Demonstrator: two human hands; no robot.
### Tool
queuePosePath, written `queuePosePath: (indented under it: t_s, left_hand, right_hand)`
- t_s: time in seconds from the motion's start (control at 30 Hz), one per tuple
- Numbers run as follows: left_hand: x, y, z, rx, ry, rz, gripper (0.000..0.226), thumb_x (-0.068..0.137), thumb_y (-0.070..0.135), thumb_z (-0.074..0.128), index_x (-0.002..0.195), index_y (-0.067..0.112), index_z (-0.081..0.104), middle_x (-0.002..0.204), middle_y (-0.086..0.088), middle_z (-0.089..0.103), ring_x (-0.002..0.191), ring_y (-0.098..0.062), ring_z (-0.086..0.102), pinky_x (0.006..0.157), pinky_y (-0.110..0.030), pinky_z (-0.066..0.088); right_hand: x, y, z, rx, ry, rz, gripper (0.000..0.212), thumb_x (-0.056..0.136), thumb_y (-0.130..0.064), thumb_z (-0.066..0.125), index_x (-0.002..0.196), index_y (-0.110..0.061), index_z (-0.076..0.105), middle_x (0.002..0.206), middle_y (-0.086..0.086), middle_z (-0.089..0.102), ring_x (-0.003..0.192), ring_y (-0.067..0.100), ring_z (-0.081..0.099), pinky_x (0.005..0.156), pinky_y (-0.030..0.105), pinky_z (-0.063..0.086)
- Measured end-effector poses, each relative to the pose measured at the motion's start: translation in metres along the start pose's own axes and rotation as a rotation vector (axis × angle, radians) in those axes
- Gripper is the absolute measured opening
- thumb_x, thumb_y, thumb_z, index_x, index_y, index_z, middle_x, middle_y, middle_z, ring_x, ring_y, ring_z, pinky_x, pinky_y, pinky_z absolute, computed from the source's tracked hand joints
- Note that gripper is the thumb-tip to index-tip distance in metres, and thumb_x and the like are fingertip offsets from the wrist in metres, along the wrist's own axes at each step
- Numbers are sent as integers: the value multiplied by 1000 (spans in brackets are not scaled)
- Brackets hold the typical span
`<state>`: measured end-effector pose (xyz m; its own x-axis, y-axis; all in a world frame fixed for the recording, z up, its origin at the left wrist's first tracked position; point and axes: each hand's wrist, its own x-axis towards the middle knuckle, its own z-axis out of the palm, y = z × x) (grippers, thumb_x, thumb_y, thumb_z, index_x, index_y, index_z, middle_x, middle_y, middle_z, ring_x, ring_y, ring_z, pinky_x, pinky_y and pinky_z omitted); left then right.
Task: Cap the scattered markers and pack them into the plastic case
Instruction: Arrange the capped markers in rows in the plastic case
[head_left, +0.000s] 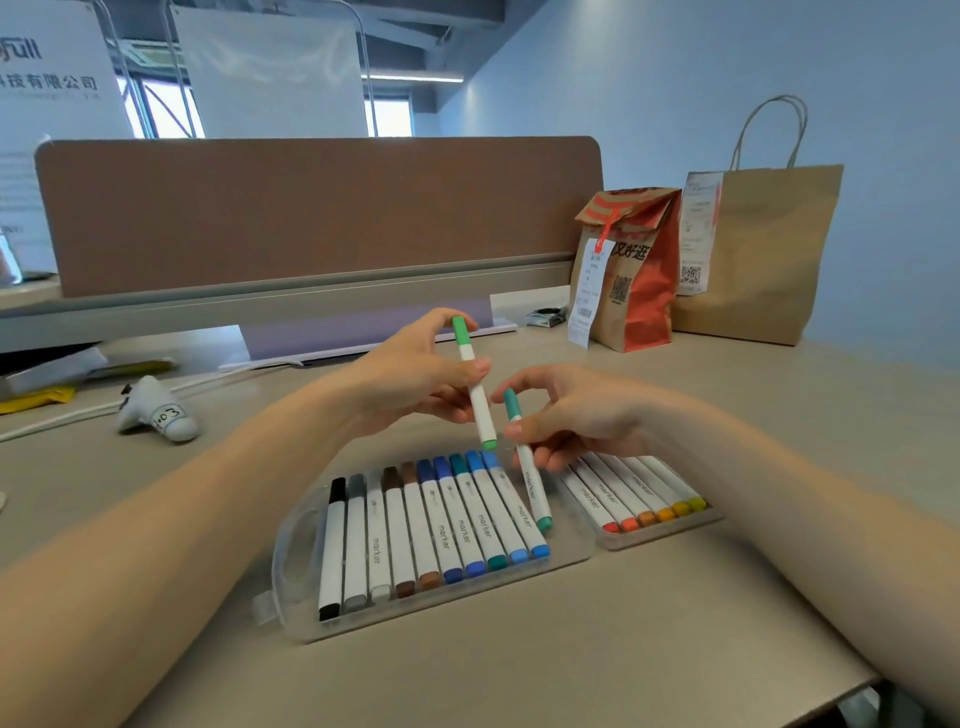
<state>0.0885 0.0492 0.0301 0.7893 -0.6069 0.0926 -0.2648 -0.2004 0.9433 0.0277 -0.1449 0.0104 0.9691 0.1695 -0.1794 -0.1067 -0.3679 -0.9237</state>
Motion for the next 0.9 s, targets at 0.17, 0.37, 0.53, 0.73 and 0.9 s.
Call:
queuePosePath:
  t_s: [0.17, 0.37, 0.53, 0.73, 0.9]
  left_hand:
    - [-1, 3, -11, 41, -19, -69, 42, 90, 7, 68, 124, 21, 49, 84, -15, 72, 76, -28, 68, 66, -33, 58]
    - [0, 0, -18, 99, -7, -135, 31, 94, 1, 57, 120, 18, 51, 79, -14, 67, 69, -26, 67, 67, -34, 58]
    - [4, -8, -17, 187, 33, -162, 20, 99, 5, 44, 115, 12, 52, 69, -5, 49, 47, -12, 42, 43, -23, 32]
    - [1, -12, -16, 587, -136, -155, 9, 93, 26, 66, 91, 18, 66, 72, -3, 57, 55, -10, 42, 50, -21, 37]
    - [1, -19, -25, 690, -141, -182, 10, 91, 38, 67, 96, 30, 70, 102, -7, 70, 84, -18, 54, 76, -31, 46]
  right_hand:
    - [2, 1, 2, -20, -39, 29, 45, 87, -8, 71, 125, -24, 53, 97, 21, 73, 63, 15, 64, 56, 24, 55]
    - [1, 1, 2, -68, -66, 32, 42, 87, -8, 71, 123, -23, 57, 85, 11, 75, 65, 14, 66, 60, 25, 55]
    - [-1, 0, 4, -81, -58, 38, 42, 86, -8, 72, 123, -22, 57, 81, 9, 74, 63, 13, 65, 59, 24, 55]
    - [-2, -1, 2, -92, -40, 46, 42, 85, -7, 72, 122, -22, 59, 78, 9, 73, 65, 15, 65, 59, 26, 56]
    - [-4, -3, 4, 26, 6, -40, 43, 85, -6, 73, 123, -18, 59, 73, 7, 70, 61, 14, 63, 55, 24, 55]
